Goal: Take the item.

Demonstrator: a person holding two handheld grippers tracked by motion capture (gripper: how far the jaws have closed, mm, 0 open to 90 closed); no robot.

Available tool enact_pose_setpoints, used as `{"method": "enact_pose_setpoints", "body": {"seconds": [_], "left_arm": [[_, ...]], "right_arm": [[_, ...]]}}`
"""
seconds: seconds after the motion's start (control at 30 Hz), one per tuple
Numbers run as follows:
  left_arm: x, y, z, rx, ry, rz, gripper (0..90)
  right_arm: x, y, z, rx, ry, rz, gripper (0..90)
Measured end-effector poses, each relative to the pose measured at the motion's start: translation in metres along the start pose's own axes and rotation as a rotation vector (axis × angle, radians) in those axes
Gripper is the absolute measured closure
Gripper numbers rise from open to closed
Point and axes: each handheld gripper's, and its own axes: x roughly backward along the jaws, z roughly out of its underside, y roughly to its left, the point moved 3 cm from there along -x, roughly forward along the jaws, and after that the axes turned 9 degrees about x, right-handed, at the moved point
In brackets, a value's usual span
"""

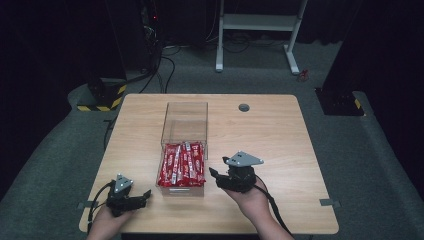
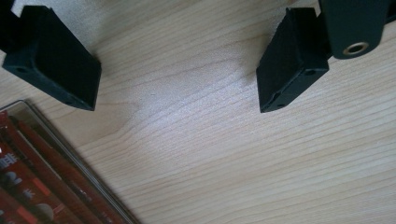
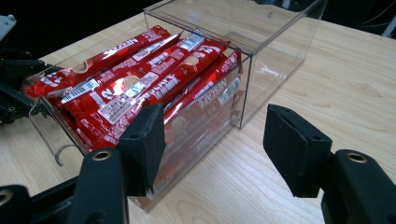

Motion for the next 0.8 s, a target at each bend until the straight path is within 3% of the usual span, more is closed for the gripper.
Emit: {"method": "enact_pose_setpoints", "body": {"seconds": [0.8], "left_arm": [[0.0,0.0,0.0,0.002,0.0,0.003,14.2]], "right_arm": [[-0.018,0.023,-0.016,0.026,-0.009,-0.058,42.9]]}}
